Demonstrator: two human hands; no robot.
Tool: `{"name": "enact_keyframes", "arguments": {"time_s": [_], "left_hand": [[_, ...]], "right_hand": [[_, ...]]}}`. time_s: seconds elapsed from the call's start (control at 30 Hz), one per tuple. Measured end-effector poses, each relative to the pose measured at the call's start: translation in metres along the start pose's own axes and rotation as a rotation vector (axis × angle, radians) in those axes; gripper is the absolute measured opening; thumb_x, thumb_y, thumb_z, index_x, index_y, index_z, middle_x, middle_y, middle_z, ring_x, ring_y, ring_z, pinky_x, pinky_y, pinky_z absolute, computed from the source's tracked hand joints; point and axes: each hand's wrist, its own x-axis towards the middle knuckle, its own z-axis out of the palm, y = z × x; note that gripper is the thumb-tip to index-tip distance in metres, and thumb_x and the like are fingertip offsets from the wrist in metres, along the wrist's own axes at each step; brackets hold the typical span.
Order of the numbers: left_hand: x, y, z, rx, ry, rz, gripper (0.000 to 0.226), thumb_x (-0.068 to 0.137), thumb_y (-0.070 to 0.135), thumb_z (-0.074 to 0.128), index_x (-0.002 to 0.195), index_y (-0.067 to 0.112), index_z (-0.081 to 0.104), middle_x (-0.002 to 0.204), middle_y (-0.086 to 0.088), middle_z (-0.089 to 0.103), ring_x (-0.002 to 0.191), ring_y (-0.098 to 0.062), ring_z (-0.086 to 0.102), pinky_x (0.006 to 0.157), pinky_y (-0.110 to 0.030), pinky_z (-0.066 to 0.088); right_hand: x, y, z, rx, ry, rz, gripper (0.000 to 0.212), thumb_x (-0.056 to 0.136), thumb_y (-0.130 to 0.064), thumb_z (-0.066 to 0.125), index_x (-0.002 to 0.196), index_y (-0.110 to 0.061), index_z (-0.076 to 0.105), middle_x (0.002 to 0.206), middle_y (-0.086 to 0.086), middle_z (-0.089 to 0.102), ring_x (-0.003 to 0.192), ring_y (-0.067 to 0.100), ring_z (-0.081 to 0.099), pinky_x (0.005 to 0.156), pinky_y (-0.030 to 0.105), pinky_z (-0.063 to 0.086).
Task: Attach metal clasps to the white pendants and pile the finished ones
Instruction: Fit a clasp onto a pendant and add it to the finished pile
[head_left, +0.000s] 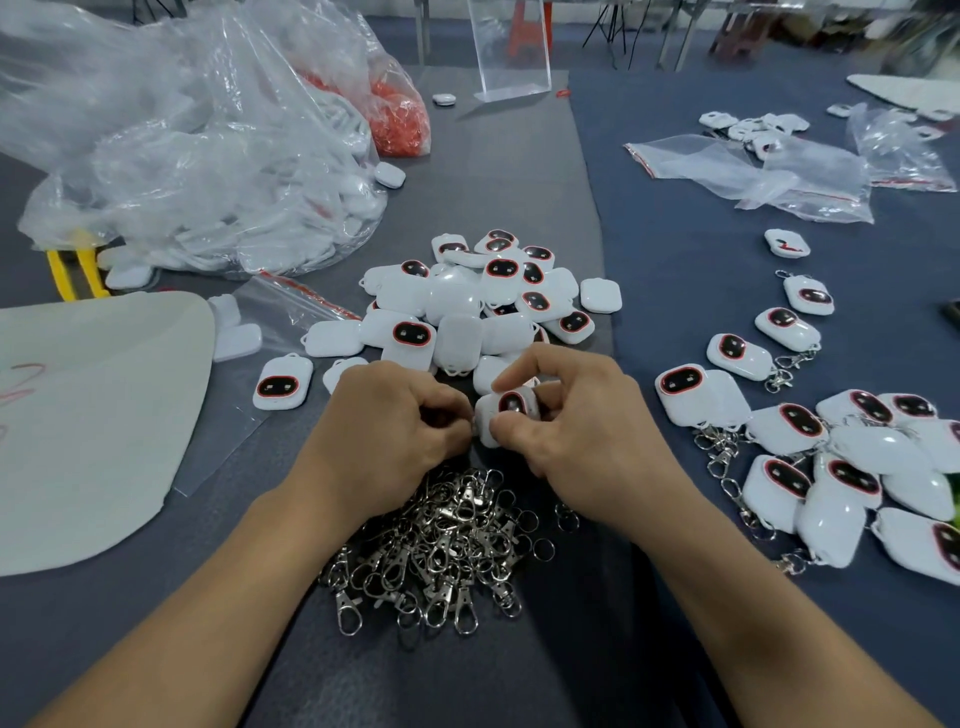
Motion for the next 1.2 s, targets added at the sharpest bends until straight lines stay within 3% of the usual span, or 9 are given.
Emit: {"name": "enact_keyframes", "arguments": {"time_s": [0.2,0.33,0.43,0.53,0.73,1.03,1.13,1.2], "left_hand": [[0.000,0.003,-0.001,-0.035,0.069,-0.020,0.012,0.069,0.021,0.081,0.068,0.032,0.077,0.053,0.011,0.061,0.048,-0.001,0.050,0.049,-0.010,0.036],[0.002,0.006,-0.004,-0.199,0.103,-0.045,0.023,0.068,0.012,0.089,0.073,0.033,0.081,0.061,0.010,0.070,0.052,0.000,0.057,0.054,-0.011,0.044],[0.003,0.006,-0.004,-0.305,0.054,-0.060,0.027,0.068,0.007,0.090,0.077,0.031,0.081,0.062,0.006,0.070,0.053,-0.001,0.056,0.055,-0.015,0.046],[0.004,0.006,-0.003,-0.400,0.042,-0.075,0.028,0.067,0.005,0.090,0.077,0.029,0.081,0.064,0.003,0.071,0.054,-0.005,0.059,0.056,-0.018,0.050],[0.006,0.006,-0.001,-0.590,0.039,-0.073,0.023,0.060,0.019,0.090,0.079,0.028,0.082,0.067,0.003,0.073,0.060,-0.004,0.061,0.060,-0.016,0.049],[0.004,0.012,-0.001,-0.522,0.112,0.014,0.015,0.062,0.027,0.090,0.074,0.028,0.081,0.067,-0.001,0.074,0.060,-0.007,0.058,0.058,-0.024,0.046],[0.006,0.013,0.000,-0.496,0.117,0.069,0.014,0.063,0.024,0.090,0.073,0.026,0.080,0.069,-0.001,0.074,0.061,-0.019,0.063,0.059,-0.031,0.049],[0.005,0.014,-0.001,-0.476,0.097,0.096,0.014,0.063,0.024,0.091,0.072,0.026,0.080,0.071,0.002,0.074,0.064,-0.018,0.066,0.061,-0.028,0.052]], "right_hand": [[0.001,0.000,0.005,0.158,-0.027,0.106,0.014,0.087,-0.016,0.075,0.092,-0.028,0.068,0.052,0.003,0.064,0.041,0.010,0.050,0.042,0.020,0.038],[0.007,-0.003,-0.002,0.506,-0.057,0.249,0.015,0.088,0.003,0.068,0.092,-0.012,0.068,0.059,0.012,0.056,0.040,0.014,0.043,0.037,0.019,0.031],[0.010,-0.003,-0.009,0.645,-0.112,0.319,0.014,0.091,0.006,0.063,0.092,-0.007,0.067,0.066,0.014,0.054,0.040,0.014,0.040,0.037,0.019,0.022],[0.011,-0.004,-0.013,0.698,-0.169,0.353,0.016,0.091,0.006,0.060,0.089,-0.009,0.067,0.063,0.011,0.059,0.039,0.014,0.040,0.037,0.019,0.021],[0.011,-0.003,-0.017,0.793,-0.225,0.390,0.020,0.090,0.004,0.058,0.084,-0.010,0.071,0.061,0.011,0.061,0.039,0.013,0.041,0.041,0.020,0.020],[0.012,-0.002,-0.019,0.856,-0.261,0.374,0.021,0.088,0.004,0.059,0.082,-0.010,0.074,0.062,0.011,0.060,0.037,0.013,0.041,0.037,0.019,0.025],[0.012,0.000,-0.022,0.874,-0.282,0.374,0.020,0.087,0.003,0.059,0.084,-0.009,0.074,0.059,0.008,0.060,0.036,0.012,0.040,0.036,0.018,0.028],[0.012,0.000,-0.023,0.860,-0.280,0.373,0.019,0.087,0.003,0.058,0.085,-0.008,0.073,0.056,0.006,0.058,0.036,0.011,0.039,0.035,0.017,0.028]]}}
